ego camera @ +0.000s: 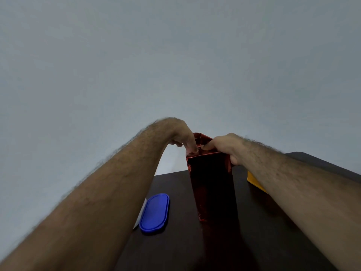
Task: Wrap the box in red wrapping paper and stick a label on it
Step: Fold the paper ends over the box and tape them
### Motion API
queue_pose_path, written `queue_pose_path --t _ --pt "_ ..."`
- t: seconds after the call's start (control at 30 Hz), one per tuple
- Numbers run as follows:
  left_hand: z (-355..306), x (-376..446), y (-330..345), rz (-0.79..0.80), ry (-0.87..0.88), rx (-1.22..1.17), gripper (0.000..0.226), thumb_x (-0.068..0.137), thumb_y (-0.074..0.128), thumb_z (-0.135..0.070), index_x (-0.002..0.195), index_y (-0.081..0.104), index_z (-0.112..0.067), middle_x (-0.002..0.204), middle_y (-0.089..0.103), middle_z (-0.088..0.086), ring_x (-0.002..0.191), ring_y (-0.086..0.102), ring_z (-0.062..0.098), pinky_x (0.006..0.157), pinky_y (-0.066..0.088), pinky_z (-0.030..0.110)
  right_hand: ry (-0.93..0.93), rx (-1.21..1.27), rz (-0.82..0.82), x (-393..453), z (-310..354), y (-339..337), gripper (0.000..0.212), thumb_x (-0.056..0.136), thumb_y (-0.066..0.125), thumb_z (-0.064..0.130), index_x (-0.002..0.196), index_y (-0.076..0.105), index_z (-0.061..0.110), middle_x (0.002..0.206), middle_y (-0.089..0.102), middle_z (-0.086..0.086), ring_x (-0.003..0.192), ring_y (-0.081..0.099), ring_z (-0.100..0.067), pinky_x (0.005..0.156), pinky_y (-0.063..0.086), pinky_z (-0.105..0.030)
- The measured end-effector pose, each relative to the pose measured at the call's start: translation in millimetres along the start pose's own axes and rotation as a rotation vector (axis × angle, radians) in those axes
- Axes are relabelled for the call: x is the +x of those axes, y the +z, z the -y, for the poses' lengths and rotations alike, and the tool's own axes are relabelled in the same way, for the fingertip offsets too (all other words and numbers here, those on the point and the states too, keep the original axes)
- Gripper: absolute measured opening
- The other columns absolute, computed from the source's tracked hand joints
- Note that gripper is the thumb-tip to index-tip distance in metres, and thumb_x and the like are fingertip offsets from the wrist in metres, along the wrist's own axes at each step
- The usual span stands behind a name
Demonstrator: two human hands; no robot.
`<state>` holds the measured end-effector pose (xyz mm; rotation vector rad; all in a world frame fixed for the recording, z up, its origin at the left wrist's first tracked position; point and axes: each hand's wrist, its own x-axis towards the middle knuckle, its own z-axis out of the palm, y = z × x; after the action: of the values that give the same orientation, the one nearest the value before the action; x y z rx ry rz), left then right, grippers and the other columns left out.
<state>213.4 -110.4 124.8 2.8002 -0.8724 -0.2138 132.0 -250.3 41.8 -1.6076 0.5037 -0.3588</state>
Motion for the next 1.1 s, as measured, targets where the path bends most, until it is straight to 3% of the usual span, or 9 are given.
queue_pose_path --t 0.13,0.17,0.23,0.3,0.53,0.67,0.83,0.93,1.1 --pt "12 -3 -2 0.03 -0.056 -0.005 0.07 0.086 0.083 -0.054 0.134 0.066 -0.007 0.134 0.07 0.007 0.132 0.058 0.028 0.106 0.043 0.04 0.013 -0.007 -0.005 -2 0 -3 0.042 0.078 0.091 0.008 0.112 0.068 0.001 0.096 0.079 -0.017 0.074 0.08 -0.031 0.075 0.067 -0.049" --pt "19 -3 -1 0.05 -0.074 -0.046 0.075 0.086 0.082 -0.058 0.137 0.064 -0.006 0.137 0.067 0.008 0.129 0.059 0.028 0.106 0.045 0.039 0.012 -0.004 -0.005 -2 0 -3 0.042 0.078 0.091 0.008 0.111 0.067 0.0 0.096 0.079 -0.017 0.074 0.08 -0.031 0.073 0.067 -0.047" --pt "39 -1 5 0.052 -0.132 -0.145 0.081 0.08 0.082 -0.067 0.13 0.063 -0.007 0.12 0.064 0.006 0.094 0.059 0.019 0.087 0.048 0.033 0.01 -0.002 -0.003 -3 0 -2 0.042 0.078 0.091 0.007 0.111 0.066 -0.001 0.096 0.079 -0.018 0.073 0.08 -0.031 0.069 0.067 -0.046" --pt "59 2 15 0.05 -0.196 -0.262 0.086 0.071 0.085 -0.073 0.125 0.065 -0.009 0.101 0.057 0.001 0.071 0.039 0.015 0.072 0.037 0.032 0.011 0.003 -0.004 -3 0 -1 0.044 0.078 0.091 0.006 0.113 0.065 -0.002 0.098 0.078 -0.02 0.073 0.08 -0.032 0.069 0.067 -0.047" --pt "67 -2 39 -0.009 -0.122 -0.611 0.092 0.05 0.093 -0.074 0.121 0.071 -0.021 0.108 0.063 -0.003 0.074 0.043 0.014 0.072 0.037 0.034 0.016 0.015 -0.005 1 -2 0 0.046 0.077 0.091 0.007 0.115 0.066 -0.001 0.099 0.079 -0.019 0.075 0.08 -0.032 0.075 0.067 -0.05" --pt "51 1 44 0.002 -0.166 -0.617 0.073 0.066 0.091 -0.063 0.12 0.065 -0.021 0.105 0.059 0.0 0.075 0.041 0.015 0.07 0.036 0.034 0.0 0.018 -0.02 1 -3 0 0.046 0.075 0.093 0.01 0.113 0.068 0.001 0.099 0.079 -0.017 0.077 0.08 -0.03 0.075 0.067 -0.048" --pt "46 5 56 -0.027 -0.206 -0.733 0.078 0.073 0.086 -0.062 0.131 0.059 -0.017 0.108 0.058 0.002 0.081 0.048 0.016 0.075 0.04 0.033 -0.02 0.042 -0.018 0 -5 -2 0.041 0.078 0.091 0.007 0.11 0.068 -0.001 0.096 0.079 -0.017 0.073 0.08 -0.029 0.064 0.066 -0.04" --pt "44 7 65 -0.136 -0.133 -0.849 0.079 0.085 0.082 -0.056 0.145 0.055 -0.011 0.138 0.059 0.01 0.127 0.06 0.028 0.097 0.048 0.04 -0.014 0.06 -0.011 0 -4 -2 0.042 0.076 0.092 0.006 0.111 0.07 -0.001 0.094 0.08 -0.018 0.074 0.08 -0.031 0.066 0.066 -0.043" --pt "44 6 65 -0.326 0.057 -1.006 0.043 0.09 0.084 -0.035 0.123 0.065 -0.014 0.125 0.068 0.003 0.113 0.064 0.021 0.08 0.045 0.034 -0.048 0.128 0.02 -1 -4 -5 0.04 0.076 0.093 0.009 0.108 0.072 0.0 0.095 0.08 -0.018 0.077 0.08 -0.033 0.064 0.065 -0.043"
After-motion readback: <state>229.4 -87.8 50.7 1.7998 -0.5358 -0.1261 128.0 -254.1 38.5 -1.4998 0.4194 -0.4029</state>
